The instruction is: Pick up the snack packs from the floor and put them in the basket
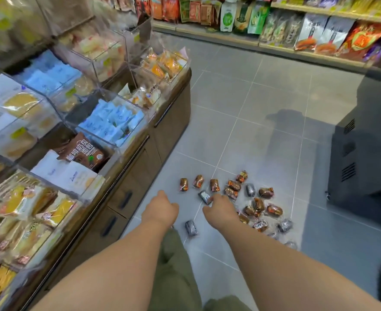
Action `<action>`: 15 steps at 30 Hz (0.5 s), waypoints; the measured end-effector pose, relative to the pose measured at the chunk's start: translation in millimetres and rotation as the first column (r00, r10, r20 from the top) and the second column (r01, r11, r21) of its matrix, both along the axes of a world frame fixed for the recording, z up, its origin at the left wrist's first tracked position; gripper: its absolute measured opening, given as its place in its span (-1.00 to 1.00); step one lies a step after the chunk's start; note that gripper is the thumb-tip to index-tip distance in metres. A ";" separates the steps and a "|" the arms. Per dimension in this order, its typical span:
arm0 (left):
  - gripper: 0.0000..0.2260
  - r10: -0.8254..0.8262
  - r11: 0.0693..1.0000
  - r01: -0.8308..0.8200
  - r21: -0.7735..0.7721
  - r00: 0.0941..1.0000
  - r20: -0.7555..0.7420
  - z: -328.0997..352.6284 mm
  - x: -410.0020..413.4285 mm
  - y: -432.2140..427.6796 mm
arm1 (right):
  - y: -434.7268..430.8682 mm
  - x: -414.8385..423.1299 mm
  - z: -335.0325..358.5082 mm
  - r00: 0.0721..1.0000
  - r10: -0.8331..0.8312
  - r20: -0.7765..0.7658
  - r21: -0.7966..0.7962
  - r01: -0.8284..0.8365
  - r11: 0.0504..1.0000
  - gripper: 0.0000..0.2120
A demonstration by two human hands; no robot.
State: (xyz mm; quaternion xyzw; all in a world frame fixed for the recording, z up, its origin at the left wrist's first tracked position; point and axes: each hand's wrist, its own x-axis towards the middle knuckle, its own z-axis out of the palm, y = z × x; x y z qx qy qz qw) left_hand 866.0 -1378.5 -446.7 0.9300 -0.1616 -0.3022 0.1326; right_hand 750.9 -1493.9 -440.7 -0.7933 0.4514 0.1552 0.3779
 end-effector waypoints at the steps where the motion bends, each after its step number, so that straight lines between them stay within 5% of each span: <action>1: -0.69 -0.006 1.000 0.006 0.001 1.000 -0.010 -6.0 17.3 -11.0 | -10.9 16.2 -4.6 1.000 -0.009 -0.014 0.000 0.009 1.000 -0.59; 15: -0.61 -0.097 0.992 0.107 0.067 0.986 -0.133 -89.6 207.7 -157.7 | -153.5 192.7 -67.9 0.985 -0.082 -0.155 0.016 0.086 0.996 -0.56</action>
